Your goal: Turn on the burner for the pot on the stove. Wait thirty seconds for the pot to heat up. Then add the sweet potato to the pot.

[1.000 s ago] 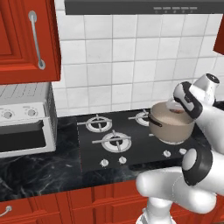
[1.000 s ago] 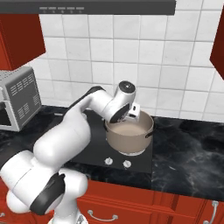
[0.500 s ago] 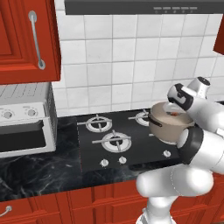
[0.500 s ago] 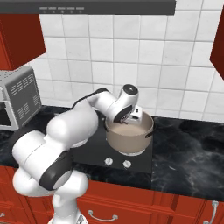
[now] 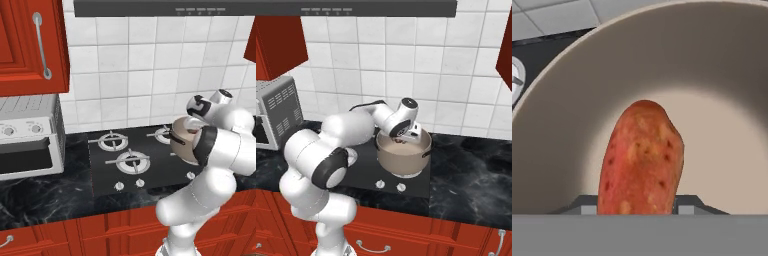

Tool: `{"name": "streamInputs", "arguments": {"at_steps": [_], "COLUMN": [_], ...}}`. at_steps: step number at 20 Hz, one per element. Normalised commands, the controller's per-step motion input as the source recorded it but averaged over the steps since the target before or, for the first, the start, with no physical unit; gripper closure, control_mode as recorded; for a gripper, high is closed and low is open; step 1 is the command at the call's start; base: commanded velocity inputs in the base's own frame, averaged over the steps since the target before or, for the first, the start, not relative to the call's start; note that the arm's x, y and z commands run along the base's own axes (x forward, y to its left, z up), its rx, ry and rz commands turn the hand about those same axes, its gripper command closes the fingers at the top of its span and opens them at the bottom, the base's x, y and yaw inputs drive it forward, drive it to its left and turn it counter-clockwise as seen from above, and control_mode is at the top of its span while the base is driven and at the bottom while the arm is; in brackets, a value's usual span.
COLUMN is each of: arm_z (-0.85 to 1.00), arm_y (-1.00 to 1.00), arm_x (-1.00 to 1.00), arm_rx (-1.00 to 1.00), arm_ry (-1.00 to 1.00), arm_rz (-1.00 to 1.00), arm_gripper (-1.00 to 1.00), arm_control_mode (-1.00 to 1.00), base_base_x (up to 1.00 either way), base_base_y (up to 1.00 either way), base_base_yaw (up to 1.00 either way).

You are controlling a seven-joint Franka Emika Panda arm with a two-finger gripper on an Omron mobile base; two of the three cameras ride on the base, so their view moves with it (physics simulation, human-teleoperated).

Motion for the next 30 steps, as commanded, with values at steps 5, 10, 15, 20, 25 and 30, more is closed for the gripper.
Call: {"name": "streamInputs", "arguments": {"at_steps": [5,10,15,20,25,30], "arm_z": [-0.27,-0.27,-0.25,-0.26,-0.24,-0.24], "arm_y": [-0.12,-0.11,-0.01,0.0,0.0,0.0], "arm_x": [0.23,0.21,0.04,0.0,0.18,0.28], "arm_rx": [0.0,0.0,0.0,0.0,0.0,-0.02], "arm_ry": [0.1,0.1,0.01,0.0,0.0,0.0], "arm_rz": [0.04,0.05,0.04,0.02,0.0,0.0], "arm_gripper": [1.0,1.0,1.0,1.0,1.0,-1.0], "arm_control_mode": [-1.0,-1.0,-1.0,-1.0,-1.0,-1.0], "base_base_x": [0.0,0.0,0.0,0.0,0.0,0.0], "base_base_y": [0.0,0.0,0.0,0.0,0.0,0.0], "base_base_yaw": [0.0,0.0,0.0,0.0,0.0,0.0]}}
